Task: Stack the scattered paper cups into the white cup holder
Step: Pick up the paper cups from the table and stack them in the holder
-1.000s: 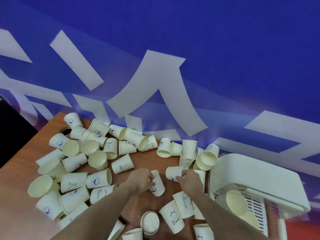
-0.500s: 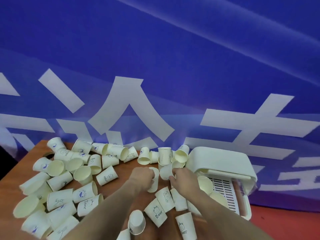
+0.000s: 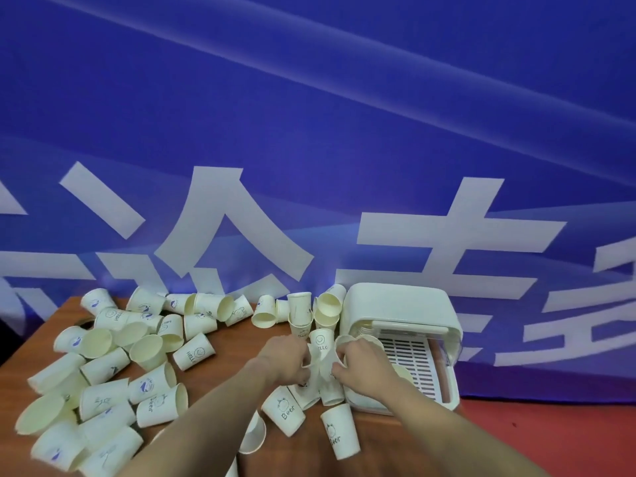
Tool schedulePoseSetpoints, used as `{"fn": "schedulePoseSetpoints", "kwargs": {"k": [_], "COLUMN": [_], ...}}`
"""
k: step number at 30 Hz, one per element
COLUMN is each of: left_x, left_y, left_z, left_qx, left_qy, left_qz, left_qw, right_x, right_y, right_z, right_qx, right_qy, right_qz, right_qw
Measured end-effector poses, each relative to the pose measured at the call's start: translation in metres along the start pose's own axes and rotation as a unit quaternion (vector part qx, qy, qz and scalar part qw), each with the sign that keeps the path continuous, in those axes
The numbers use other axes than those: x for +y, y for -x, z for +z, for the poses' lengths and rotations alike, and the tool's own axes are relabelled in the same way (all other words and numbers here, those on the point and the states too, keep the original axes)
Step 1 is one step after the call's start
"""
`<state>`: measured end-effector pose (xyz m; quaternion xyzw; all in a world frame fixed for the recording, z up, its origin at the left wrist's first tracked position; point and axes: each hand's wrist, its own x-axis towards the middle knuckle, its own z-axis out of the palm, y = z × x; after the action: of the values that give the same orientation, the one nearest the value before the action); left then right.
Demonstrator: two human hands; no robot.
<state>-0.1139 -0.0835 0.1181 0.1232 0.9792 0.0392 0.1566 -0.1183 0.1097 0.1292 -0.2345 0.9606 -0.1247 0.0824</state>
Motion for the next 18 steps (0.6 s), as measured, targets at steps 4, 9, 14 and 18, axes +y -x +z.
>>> {"fn": "schedulePoseSetpoints", "kwargs": {"k": [4,9,14,18], "left_x": [0.028,0.071,0.113,0.138], "left_y": [-0.002,-0.011,-0.024,-0.039], "left_z": [-0.002,-0.002,-0.008,-0.013], "left_qx": [-0.002,0.003,0.031,0.06], "left_qy": [0.014,0.023,0.026,-0.008], "left_qz": [0.028,0.045,0.07,0.088], "left_qw": [1.0,0.999,0.997,0.994], "right_x": [0.021,0.057,0.096,0.126], "right_y": [0.02,0.042,0.061,0.074], "right_z": [-0.004,-0.013,-0.026,-0.034], "right_qx": [-0.012,-0.005,0.013,0.036], "right_qy": [0.006,0.006,-0.007,-0.005], "right_qz": [0.015,0.045,0.099,0.148], "right_qw": [1.0,0.999,0.995,0.988]}}
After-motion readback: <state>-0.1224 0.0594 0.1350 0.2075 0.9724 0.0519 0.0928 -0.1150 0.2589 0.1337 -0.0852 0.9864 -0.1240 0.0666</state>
